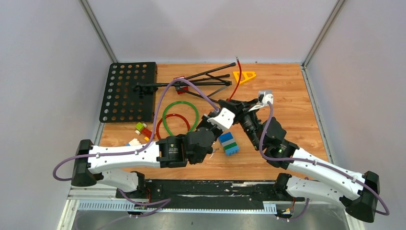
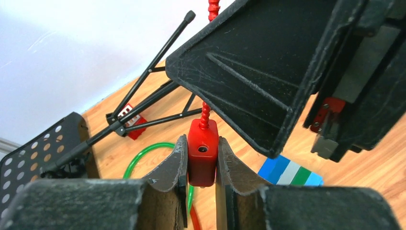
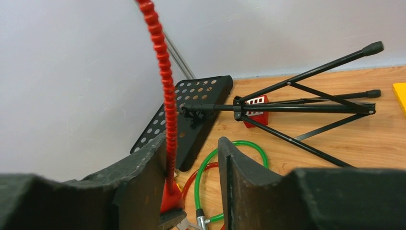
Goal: Lock with the key
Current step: Pick up the lock from the center of the board.
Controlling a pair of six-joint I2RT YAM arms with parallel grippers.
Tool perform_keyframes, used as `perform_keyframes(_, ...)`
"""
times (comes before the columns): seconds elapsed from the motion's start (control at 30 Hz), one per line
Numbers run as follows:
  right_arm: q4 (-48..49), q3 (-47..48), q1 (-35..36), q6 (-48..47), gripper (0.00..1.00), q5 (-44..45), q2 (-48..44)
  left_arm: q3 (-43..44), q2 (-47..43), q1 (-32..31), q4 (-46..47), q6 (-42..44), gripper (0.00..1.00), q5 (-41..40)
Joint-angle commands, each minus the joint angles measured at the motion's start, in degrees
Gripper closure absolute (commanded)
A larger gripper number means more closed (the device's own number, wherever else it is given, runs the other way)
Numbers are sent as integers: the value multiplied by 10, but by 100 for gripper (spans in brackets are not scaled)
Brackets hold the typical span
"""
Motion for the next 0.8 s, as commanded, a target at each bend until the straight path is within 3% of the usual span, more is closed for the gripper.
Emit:
perform_keyframes(0.0,39,20,1,15,63,8,4,4,-29,-7,51,5,100,12)
perform_keyframes(0.07,43,21,1,14,78,7,6,-2,-34,-7,53,5,100,20)
perform_keyframes(0.13,48,21,1,9,97,6,2,-10,-39,-7,59,5,94,26)
perform_keyframes(0.2,56,19,1,5,100,3,-1,-17,-45,-7,66,7,79,38)
perform_keyframes(0.23,60,18,1,2,100,-2,-7,-22,-49,-7,70,7,65,51)
perform_keyframes(0.27,60,19,1,-1,100,-5,-11,-27,-57,-7,74,11,39,67)
perform_keyframes(0.33,54,23,2,-17,100,-4,-18,-37,-69,-7,78,22,6,104)
perform_keyframes(0.37,47,25,1,-28,100,0,-23,-42,-77,-7,80,21,1,114)
perform_keyframes(0.6,29,20,1,-127,100,-6,-75,-98,-181,-7,117,35,0,245)
perform_keyframes(0.77,50,0,0,-206,100,-158,-128,-124,-244,-6,127,50,0,347)
